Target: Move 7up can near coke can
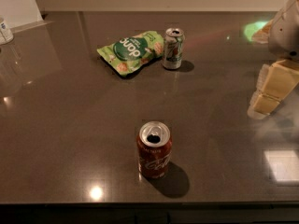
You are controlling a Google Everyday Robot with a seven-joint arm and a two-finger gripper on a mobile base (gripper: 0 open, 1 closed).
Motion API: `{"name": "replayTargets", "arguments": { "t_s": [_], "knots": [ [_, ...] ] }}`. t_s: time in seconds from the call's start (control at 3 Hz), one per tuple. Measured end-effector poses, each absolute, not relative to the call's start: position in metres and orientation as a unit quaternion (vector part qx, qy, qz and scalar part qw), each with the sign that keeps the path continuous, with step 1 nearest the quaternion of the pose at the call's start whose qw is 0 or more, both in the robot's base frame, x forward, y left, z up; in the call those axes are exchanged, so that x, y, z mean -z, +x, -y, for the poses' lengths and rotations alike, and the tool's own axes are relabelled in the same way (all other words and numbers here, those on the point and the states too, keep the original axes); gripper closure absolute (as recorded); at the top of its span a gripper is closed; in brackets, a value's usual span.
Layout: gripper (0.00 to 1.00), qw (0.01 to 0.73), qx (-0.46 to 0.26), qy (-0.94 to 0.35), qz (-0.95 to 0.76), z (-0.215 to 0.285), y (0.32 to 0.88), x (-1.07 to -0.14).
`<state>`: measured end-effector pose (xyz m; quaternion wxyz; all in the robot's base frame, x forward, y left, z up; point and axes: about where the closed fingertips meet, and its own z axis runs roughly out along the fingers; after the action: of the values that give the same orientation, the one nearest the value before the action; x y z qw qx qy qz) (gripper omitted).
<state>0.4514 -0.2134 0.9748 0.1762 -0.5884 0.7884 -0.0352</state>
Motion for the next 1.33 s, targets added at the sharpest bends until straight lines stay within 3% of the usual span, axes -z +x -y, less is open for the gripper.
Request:
{"name": "replayTargets", "arguments": {
  "t_s": [1.33],
  "knots": [
    [0.0,0.306,-0.02,-0.506,-0.806,0.185,0.61,-0.947]
  ]
}}
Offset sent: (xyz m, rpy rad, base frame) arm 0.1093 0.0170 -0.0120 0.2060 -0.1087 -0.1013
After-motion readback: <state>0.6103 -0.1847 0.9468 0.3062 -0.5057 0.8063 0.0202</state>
